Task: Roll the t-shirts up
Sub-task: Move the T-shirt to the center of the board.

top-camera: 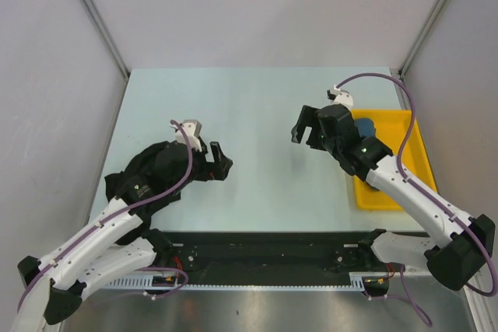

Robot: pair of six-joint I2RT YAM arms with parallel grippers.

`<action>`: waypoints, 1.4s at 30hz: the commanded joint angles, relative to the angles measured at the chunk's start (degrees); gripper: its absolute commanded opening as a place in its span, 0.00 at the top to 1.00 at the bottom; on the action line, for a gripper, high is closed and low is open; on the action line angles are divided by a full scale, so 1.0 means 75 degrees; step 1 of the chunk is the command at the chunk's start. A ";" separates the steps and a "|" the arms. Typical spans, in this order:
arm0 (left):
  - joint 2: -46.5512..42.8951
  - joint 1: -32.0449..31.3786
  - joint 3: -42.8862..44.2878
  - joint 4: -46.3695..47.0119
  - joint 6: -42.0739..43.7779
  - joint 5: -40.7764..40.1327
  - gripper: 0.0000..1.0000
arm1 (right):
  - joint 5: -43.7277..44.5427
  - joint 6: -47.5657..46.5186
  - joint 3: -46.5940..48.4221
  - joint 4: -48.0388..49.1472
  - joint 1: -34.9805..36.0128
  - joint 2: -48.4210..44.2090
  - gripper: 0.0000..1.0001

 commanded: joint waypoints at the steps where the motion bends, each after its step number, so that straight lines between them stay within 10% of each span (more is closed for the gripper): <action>1: -0.0049 -0.0008 0.0209 -0.0316 -0.0432 -0.0496 0.00 | 0.0357 0.0078 -0.0077 0.0025 0.0059 -0.0062 0.00; 11: 0.0279 0.0214 0.0373 -0.0574 -0.1018 -0.0883 0.00 | 0.0228 -0.0062 -0.0452 0.0376 0.0071 -0.0391 0.00; 17: 0.1075 0.2930 0.0069 -0.0469 -0.1569 0.0697 0.02 | -0.0299 0.0008 -0.0698 0.0833 0.0176 -0.0251 0.01; 32: 0.4753 0.4328 0.0909 -0.0317 -0.2835 -0.2511 0.10 | -0.1494 -0.0132 -0.1237 0.2146 0.0551 0.0851 0.00; 36: 0.5903 0.4352 0.1497 0.0185 -0.2449 -0.2314 0.37 | -0.1449 -0.0215 -0.1296 0.2158 0.0516 0.0828 0.00; 40: 0.6396 0.3990 0.1814 0.0527 -0.2004 -0.1715 0.93 | -0.1506 -0.0226 -0.1401 0.2228 0.0341 0.0769 0.03; 42: 0.6280 0.3488 0.1814 0.0609 -0.1933 -0.1459 1.00 | -0.1506 -0.0226 -0.1472 0.2240 0.0235 0.0746 0.04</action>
